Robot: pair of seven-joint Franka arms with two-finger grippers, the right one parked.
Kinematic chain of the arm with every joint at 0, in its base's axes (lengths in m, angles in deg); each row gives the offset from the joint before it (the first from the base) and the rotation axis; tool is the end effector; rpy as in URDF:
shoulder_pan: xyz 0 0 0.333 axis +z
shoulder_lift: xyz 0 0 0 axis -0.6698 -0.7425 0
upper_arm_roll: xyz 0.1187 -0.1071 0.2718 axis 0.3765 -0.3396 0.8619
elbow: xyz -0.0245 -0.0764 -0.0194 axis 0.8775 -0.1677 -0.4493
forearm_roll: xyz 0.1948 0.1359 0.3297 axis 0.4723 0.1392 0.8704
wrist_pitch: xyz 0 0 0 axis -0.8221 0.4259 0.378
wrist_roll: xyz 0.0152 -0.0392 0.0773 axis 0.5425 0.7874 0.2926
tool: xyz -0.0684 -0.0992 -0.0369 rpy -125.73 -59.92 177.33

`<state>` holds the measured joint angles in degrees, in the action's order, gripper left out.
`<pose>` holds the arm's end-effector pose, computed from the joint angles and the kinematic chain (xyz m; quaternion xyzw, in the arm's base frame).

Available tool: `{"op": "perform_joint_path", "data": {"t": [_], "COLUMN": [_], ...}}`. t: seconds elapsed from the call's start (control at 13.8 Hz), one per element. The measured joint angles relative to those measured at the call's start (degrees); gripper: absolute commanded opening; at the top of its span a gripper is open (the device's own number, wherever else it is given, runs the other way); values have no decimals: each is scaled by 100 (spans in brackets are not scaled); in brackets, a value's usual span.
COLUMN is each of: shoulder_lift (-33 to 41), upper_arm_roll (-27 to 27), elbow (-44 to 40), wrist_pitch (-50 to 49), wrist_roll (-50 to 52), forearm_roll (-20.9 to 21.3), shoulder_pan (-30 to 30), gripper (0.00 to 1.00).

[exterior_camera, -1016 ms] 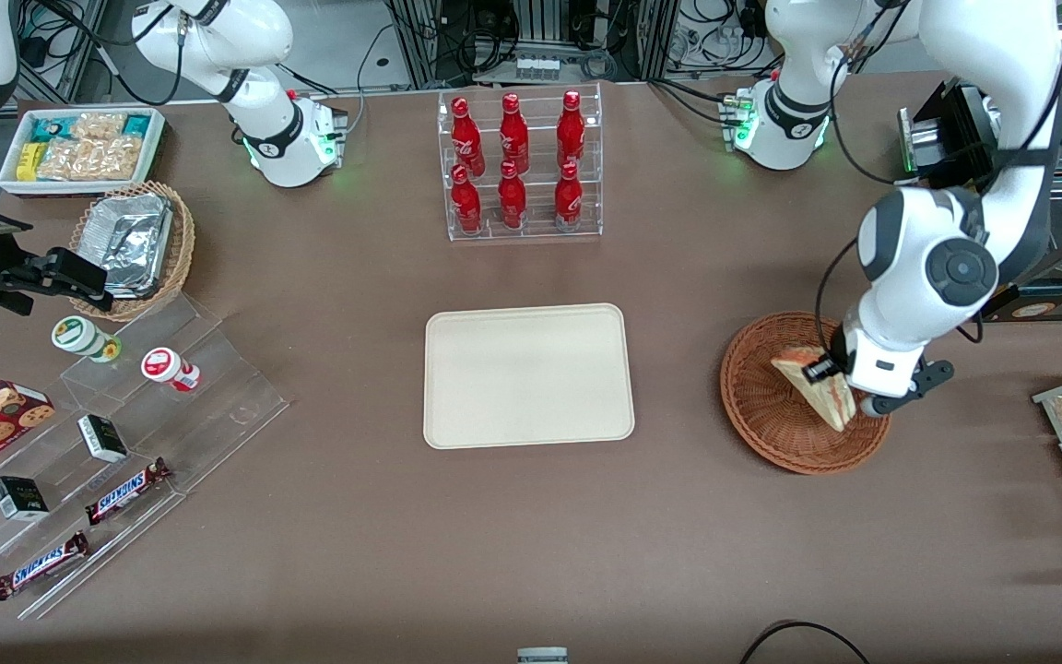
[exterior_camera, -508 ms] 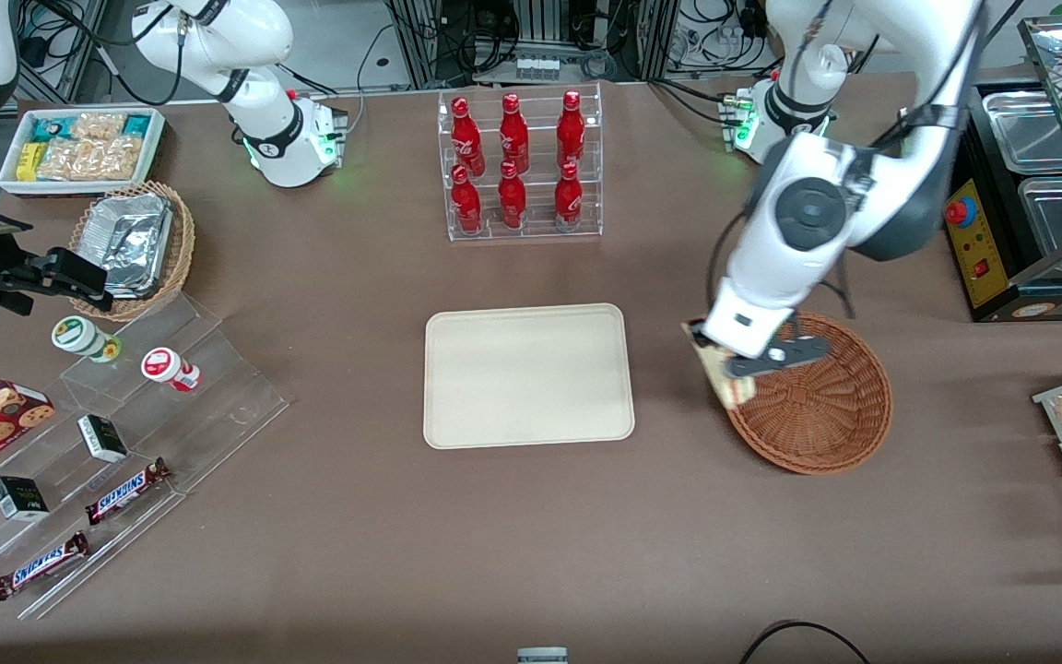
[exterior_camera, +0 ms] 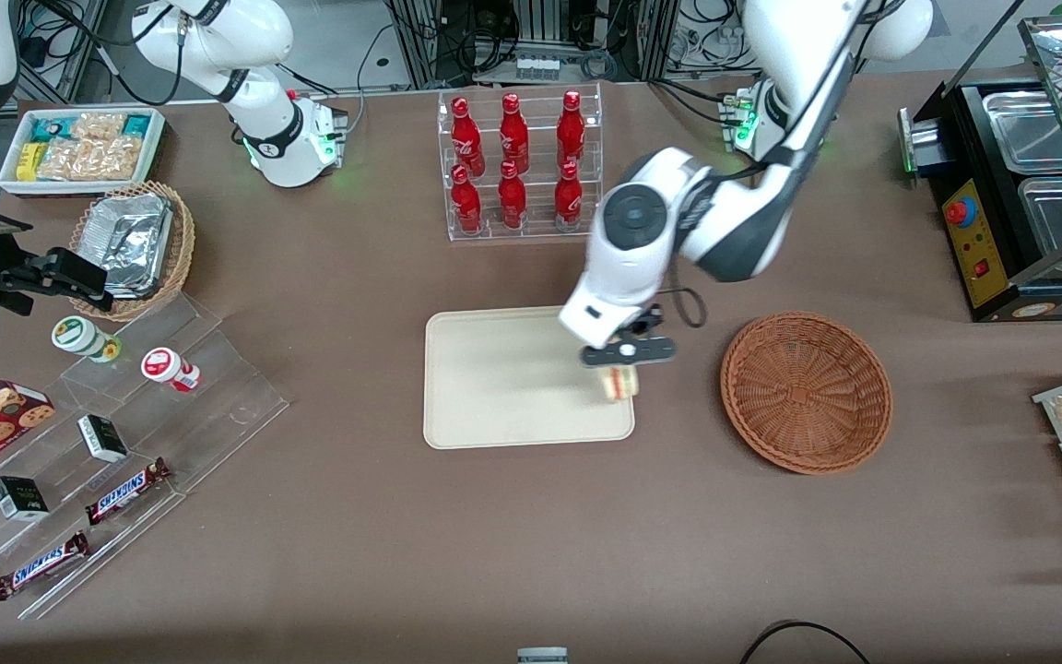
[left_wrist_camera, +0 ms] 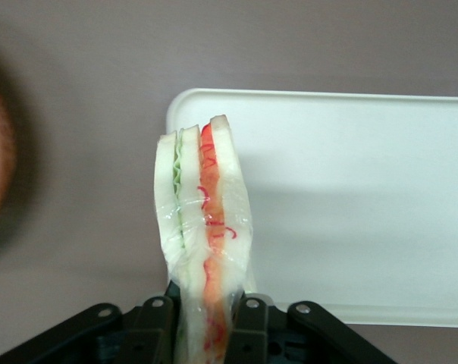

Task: Place sandwich from basket to tray
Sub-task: 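Carry the sandwich with the left gripper over the cream tray and lower it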

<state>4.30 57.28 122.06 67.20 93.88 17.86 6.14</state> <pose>0.5219 -0.4431 0.3257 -0.9994 -0.0334 0.0087 0.0034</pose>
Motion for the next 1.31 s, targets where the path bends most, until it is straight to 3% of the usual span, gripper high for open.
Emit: {"op": "perform_joint_path", "data": {"t": [0.44,0.8,1.16,1.23,1.31], "shoulder_lift": [-1061,-1457,-1697,-1699,-1699], "upper_arm_roll": [-8,-7,-5,-5,-5], "elbow": [-834,-886,-886,-887,-888], "wrist_pitch": [184,890,985,981,981], "wrist_roll": [175,174,174,173,171], "forearm_roll": [2,17,288,299,302], "shoulder_pan": [-594,-799,-964,-964,-966], "gripper": [22,22,22,32,66]}}
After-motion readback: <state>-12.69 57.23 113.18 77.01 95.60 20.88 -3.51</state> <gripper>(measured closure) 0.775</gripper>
